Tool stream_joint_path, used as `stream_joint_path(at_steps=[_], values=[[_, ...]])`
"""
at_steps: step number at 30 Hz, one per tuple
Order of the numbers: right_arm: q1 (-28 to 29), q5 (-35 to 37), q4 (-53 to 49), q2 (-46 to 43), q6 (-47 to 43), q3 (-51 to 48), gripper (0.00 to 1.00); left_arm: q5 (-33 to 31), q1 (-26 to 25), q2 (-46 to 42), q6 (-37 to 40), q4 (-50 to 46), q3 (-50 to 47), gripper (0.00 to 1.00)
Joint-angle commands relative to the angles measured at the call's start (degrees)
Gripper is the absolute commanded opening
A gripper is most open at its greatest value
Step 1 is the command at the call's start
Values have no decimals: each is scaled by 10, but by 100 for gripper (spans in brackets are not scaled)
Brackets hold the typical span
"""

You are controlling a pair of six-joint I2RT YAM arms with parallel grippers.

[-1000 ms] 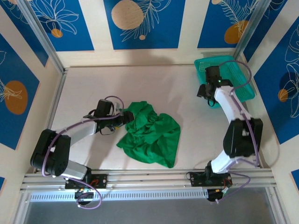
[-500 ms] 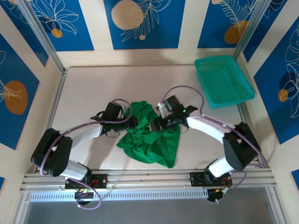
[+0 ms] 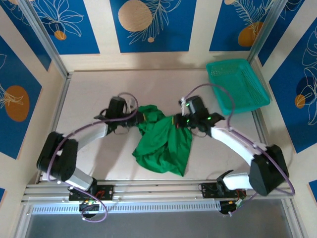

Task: Fold the inside-out t-shirt

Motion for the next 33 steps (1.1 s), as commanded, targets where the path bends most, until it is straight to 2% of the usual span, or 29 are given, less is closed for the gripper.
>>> stream_joint_path(at_steps=[1, 6, 9, 12, 17, 18, 20, 21, 23, 25, 28, 31, 32, 33], values=[[-50, -20, 45, -15, -13, 105, 0, -41, 48, -55, 47, -79, 97, 0], [-75, -55, -33, -3, -83, 295, 0, -44, 95, -70, 86, -186, 240, 0], [-70, -51, -86, -26, -113, 334, 0, -62, 98, -114, 105, -216, 243, 0], [-71, -23, -115, -75, -99, 278, 0, -80, 98, -180, 118, -239, 174, 0], [-73, -17, -167, -140, -50, 69, 0, -85, 98, -271, 107, -276, -22, 2], [-76, -34, -171, -142, -34, 21, 3, -77, 98, -281, 102, -279, -59, 5], [-90, -75, -179, -135, 0, -41, 26, -47, 98, -288, 91, -274, -114, 19], [-98, -90, -189, -127, 17, -57, 37, -34, 98, -286, 86, -273, -132, 31], [-111, -103, -216, -110, 21, -59, 43, -19, 98, -281, 82, -281, -145, 53], [-114, -100, -247, -91, 8, -40, 46, -16, 98, -282, 83, -298, -142, 65], [-104, -103, -269, -68, 0, -29, 47, -16, 94, -299, 101, -324, -137, 68], [-74, -128, -248, -51, 9, -47, 47, -43, 63, -313, 118, -374, -132, 68], [-60, -125, -235, -46, 17, -57, 50, -44, 51, -319, 115, -381, -139, 68], [-47, -107, -220, -40, 36, -69, 62, -49, 34, -326, 104, -381, -151, 67]])
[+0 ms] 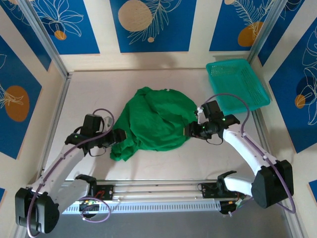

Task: Fold the inside-out t-shirt

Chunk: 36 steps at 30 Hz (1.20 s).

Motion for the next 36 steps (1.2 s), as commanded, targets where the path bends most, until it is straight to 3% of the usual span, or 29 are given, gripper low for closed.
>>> stream_joint_path(at_steps=[1, 6, 11, 17, 19, 20, 21, 22, 24, 26, 32, 36], values=[[33, 7, 23, 21, 59, -31, 67, -20, -49, -27, -11, -43, -19, 66], [23, 8, 103, 43, 124, -82, 68, -83, -131, -87, -83, -25, -107, 62], [25, 12, 182, 67, 134, -106, 67, -142, -134, -126, -81, -44, -136, 62], [41, 8, 255, 166, 133, -90, 64, -186, -135, -46, -84, 10, -142, 51], [49, 19, 264, 187, 136, -82, 60, -179, -135, -25, -76, 23, -139, 39], [51, 29, 259, 193, 141, -77, 56, -175, -135, -20, -70, 28, -137, 27], [53, 38, 255, 194, 149, -75, 53, -164, -135, -22, -62, 33, -133, 7], [53, 44, 251, 189, 154, -74, 47, -152, -135, -27, -56, 33, -126, 0], [49, 57, 227, 160, 161, -67, 16, -120, -135, -52, -61, 13, -100, 0], [45, 74, 187, 115, 157, -52, 6, -97, -135, -91, -71, -13, -71, 0], [34, 146, 58, -32, 119, 26, 2, -133, -135, -198, -96, -97, 41, 0], [50, 212, -4, -49, 96, 104, 4, -138, -134, -206, -120, -97, 101, 0]])
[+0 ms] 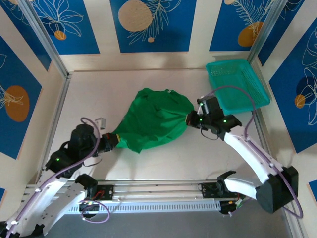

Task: Fold the inside-out t-shirt

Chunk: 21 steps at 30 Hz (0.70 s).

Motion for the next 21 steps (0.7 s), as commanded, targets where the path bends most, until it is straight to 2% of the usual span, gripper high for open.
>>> stream_joint_path(at_steps=[1, 3, 5, 8, 10, 13, 16, 17, 19, 20, 21], values=[[14, 81, -83, 9, -34, 57, 7, -19, -3, 3, -29, -33, 40, 0], [14, 82, -55, 42, -51, 74, 11, -58, -2, 1, -29, -37, 48, 0], [5, 26, -7, 96, -60, 82, 17, -99, -3, -8, -40, -59, 31, 0], [-2, -75, 9, 210, -70, 121, 35, -107, -2, -43, -71, -66, -38, 0], [1, -96, 1, 255, -80, 136, 42, -110, -2, -70, -88, -55, -84, 0], [6, -105, -9, 244, -86, 115, 48, -114, -2, -104, -112, -36, -128, 0], [12, -105, -33, 177, -97, 58, 54, -130, -2, -125, -121, -54, -136, 0], [11, -104, -45, 150, -99, 32, 55, -139, -2, -130, -118, -67, -133, 9], [11, -109, -58, 104, -97, -19, 58, -151, -2, -136, -116, -98, -121, 46], [11, -121, -58, 86, -92, -46, 58, -148, -2, -137, -116, -113, -114, 61], [12, -138, -53, 75, -89, -68, 58, -135, -2, -136, -114, -119, -107, 65]])
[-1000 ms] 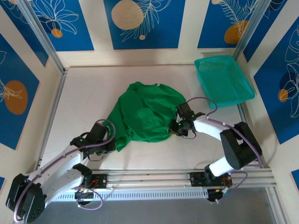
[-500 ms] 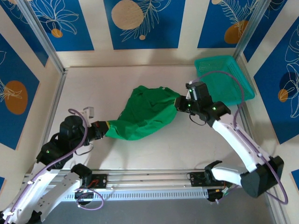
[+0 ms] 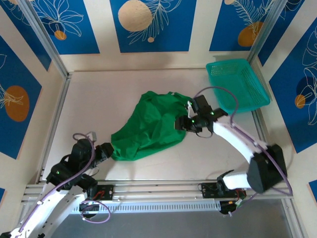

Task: Fold the inside-out t-shirt

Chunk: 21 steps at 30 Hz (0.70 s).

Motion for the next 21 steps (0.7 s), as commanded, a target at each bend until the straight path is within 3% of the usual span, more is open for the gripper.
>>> stream_joint_path(at_steps=[1, 5, 7, 16, 21], values=[[5, -59, -25, -33, -2, -66, 58, 9, -2, -4, -4, -41, 32, 66], [2, -42, -12, -32, 5, -101, 58, 147, -3, 73, 14, -10, 34, 68], [-11, -34, -11, -31, 4, -106, 58, 175, -13, 143, 18, -15, 31, 71], [-32, -43, 13, -33, 2, -134, 58, 24, -152, 280, 12, 14, 78, 73], [-35, -47, 37, -32, 13, -147, 58, -30, -167, 328, 50, 34, 66, 76]])
